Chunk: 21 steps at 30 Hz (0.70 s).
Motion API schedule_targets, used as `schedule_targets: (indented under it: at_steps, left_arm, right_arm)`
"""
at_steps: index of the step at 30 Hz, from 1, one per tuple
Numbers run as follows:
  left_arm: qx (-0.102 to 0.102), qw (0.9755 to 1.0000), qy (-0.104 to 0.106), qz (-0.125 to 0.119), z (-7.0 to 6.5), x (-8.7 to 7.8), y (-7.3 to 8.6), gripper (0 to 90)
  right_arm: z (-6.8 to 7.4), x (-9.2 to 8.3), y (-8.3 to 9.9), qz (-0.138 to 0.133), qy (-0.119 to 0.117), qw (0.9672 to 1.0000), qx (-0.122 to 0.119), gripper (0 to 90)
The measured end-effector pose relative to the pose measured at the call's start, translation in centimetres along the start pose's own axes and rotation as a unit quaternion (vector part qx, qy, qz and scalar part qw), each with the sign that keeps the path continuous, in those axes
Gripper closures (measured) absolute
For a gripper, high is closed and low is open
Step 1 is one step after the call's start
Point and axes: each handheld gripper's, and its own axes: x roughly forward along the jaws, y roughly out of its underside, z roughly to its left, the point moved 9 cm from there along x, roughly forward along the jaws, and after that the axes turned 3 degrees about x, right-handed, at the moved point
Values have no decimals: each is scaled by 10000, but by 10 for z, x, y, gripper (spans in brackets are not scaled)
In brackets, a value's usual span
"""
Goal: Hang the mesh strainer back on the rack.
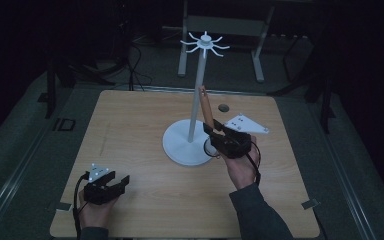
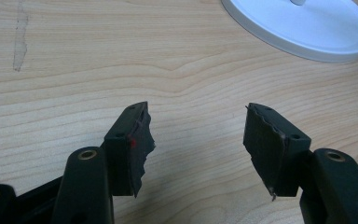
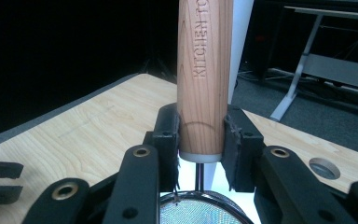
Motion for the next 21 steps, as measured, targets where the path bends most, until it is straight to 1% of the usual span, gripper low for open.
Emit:
schedule_targets:
  at_steps: [3, 8, 21]
  left_arm:
    - [3, 10000, 3, 1, 0, 0, 0, 414]
    - [1, 10000, -2, 1, 0, 0, 0, 414]
    - [2, 10000, -1, 1, 0, 0, 0, 414]
  right_arm:
    - [-1, -1, -3, -41, 28, 10000, -19, 695]
    - [-3, -3, -8, -132, 59, 9999, 36, 695]
    - [-7, -8, -22, -327, 92, 9994, 82, 695]
